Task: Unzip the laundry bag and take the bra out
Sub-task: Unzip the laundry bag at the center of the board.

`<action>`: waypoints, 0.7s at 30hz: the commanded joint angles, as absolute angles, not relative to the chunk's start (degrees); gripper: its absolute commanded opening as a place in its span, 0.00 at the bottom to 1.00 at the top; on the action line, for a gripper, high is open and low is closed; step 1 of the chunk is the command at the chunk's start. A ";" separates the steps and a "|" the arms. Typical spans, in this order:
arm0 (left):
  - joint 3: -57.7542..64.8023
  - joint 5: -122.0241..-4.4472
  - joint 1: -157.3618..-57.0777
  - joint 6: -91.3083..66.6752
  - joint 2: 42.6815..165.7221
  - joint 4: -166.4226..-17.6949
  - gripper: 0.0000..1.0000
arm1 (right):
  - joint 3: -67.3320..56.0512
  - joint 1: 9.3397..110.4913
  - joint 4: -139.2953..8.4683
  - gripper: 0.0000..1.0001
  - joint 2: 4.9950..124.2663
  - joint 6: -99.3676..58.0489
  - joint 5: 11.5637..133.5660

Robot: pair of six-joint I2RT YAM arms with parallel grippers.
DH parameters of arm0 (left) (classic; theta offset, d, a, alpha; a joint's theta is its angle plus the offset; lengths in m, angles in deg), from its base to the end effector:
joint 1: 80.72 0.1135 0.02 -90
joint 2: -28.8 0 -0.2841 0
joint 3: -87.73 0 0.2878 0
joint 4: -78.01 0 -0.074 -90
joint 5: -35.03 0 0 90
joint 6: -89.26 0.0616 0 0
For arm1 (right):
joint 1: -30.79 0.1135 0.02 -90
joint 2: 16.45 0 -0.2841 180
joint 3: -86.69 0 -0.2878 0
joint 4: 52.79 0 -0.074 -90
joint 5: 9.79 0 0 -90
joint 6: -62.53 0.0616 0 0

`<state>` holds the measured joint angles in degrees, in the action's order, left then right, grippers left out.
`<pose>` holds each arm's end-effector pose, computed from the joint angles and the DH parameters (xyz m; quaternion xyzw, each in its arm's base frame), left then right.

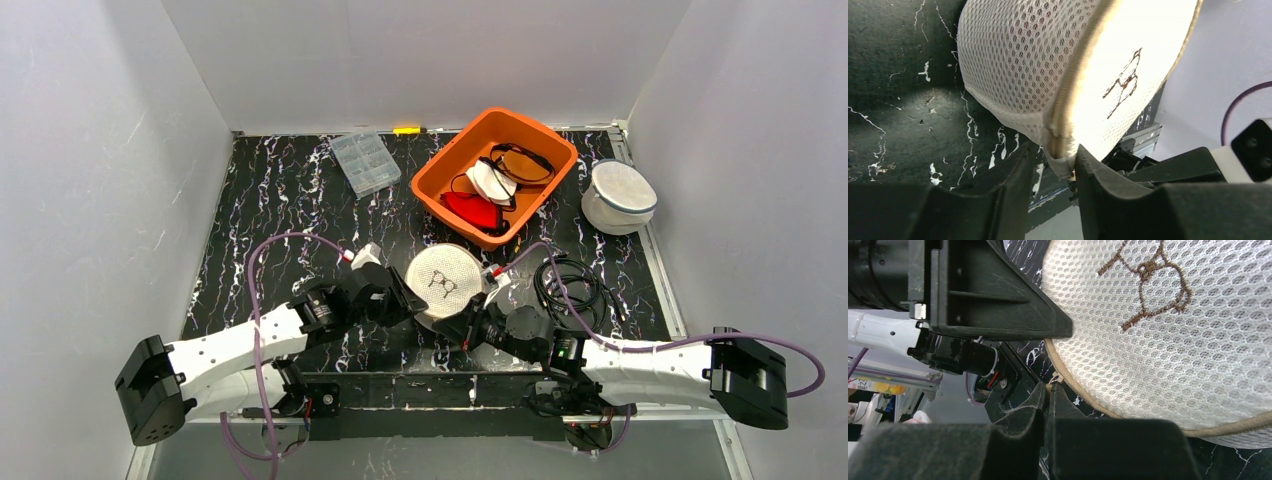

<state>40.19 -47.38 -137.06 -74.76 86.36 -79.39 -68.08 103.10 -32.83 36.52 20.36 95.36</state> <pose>0.1535 -0.2159 0.2304 -0.1659 0.8600 -0.4104 0.2538 0.0870 0.2198 0.1883 -0.0736 0.7483 0.5153 0.4113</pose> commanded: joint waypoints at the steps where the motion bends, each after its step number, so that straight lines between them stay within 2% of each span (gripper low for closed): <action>1: 37.99 -44.69 -137.26 -74.82 87.13 -77.65 0.29 | -65.29 103.63 -30.28 0.01 36.12 19.38 95.28; 12: 37.31 -41.79 -137.21 -73.30 84.33 -73.73 0.01 | -63.33 103.66 -43.60 0.01 28.93 14.83 95.84; 21: 36.05 -42.89 -137.22 -70.22 83.99 -72.92 0.00 | -61.08 103.68 -56.25 0.01 22.59 10.97 100.10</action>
